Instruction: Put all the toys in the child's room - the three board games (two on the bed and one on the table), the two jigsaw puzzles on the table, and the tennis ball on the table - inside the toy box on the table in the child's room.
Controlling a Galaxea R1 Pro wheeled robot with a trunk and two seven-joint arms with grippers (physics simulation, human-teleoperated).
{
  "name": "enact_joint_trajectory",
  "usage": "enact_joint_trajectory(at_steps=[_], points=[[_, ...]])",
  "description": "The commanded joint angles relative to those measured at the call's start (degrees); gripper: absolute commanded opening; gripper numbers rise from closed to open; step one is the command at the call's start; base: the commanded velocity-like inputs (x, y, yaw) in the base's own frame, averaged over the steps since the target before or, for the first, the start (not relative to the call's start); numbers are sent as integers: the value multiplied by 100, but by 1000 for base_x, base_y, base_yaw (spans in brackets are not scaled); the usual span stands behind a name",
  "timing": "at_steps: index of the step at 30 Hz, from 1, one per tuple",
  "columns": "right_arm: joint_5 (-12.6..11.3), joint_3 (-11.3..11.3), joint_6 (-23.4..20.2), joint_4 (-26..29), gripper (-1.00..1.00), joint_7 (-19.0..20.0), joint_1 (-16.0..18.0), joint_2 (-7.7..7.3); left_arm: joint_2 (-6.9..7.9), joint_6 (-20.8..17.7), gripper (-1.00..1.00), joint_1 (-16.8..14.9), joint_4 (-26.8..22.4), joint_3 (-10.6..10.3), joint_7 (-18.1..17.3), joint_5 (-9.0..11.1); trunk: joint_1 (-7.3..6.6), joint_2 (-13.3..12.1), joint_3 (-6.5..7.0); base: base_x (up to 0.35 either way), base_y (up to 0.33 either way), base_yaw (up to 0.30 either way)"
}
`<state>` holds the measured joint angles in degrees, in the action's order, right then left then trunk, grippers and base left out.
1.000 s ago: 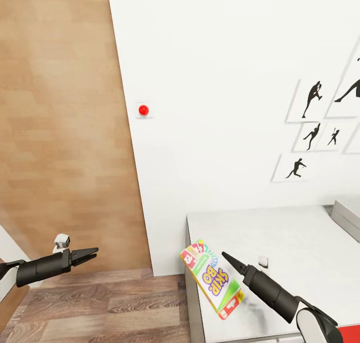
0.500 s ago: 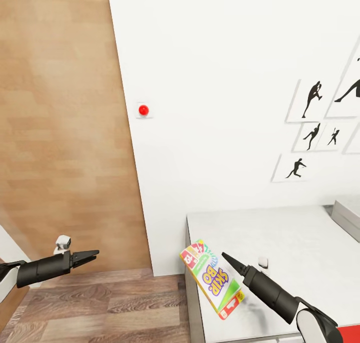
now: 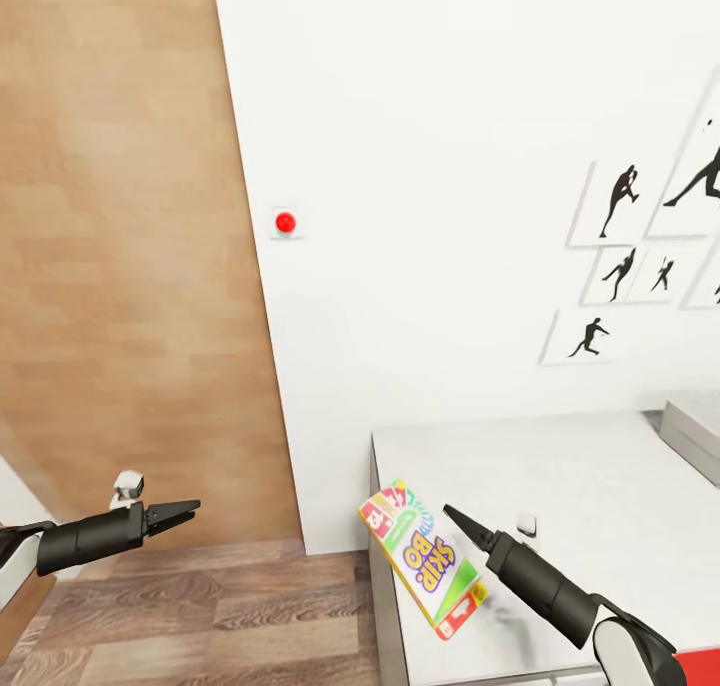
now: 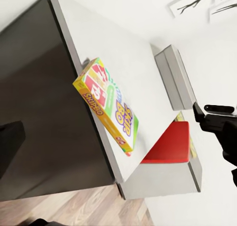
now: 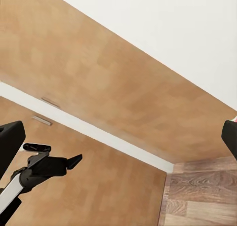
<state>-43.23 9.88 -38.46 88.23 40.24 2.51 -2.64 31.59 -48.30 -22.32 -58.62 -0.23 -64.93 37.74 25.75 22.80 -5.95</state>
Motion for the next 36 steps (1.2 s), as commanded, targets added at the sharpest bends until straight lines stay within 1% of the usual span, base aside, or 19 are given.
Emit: enact_joint_trajectory(at_steps=[1, 5, 10, 12, 14, 20, 26, 36], points=[[-26, 5, -39, 3, 100, 31, 2, 0, 3, -39, 100, -5, -1, -3, -2, 24, 4, 12, -5, 0, 0, -82], [-16, 5, -35, 8, 100, 245, -9, 0, 1, -39, 100, -7, -1, -1, -2, 23, 4, 12, 27, 0, 0, -102], [-5, 11, -31, 3, 100, 402, -12, -3, -1, -39, 100, -2, -1, -3, -2, 23, 4, 12, 69, -11, 1, -132], [0, 35, -31, 2, 100, 422, -13, -3, 0, -39, 100, -3, -1, -3, -3, 23, 4, 12, 86, -59, 30, -164], [8, 115, -32, -9, 100, 440, -13, -2, 1, -39, 100, -6, -1, -4, -2, 23, 4, 12, 102, -89, 117, -182], [22, 243, -39, -36, 100, 458, -13, -3, 4, -39, 100, -8, -1, -4, -5, 23, 4, 12, 149, -88, 197, -195], [29, 284, -41, -48, 100, 457, -13, -2, 2, -39, 100, -7, -1, -4, -2, 23, 4, 12, 185, -30, 164, -174], [39, 293, -31, -49, 100, 436, -13, 4, -3, -39, 100, -7, -1, -4, -3, 23, 4, 12, 197, -5, 29, -68]])
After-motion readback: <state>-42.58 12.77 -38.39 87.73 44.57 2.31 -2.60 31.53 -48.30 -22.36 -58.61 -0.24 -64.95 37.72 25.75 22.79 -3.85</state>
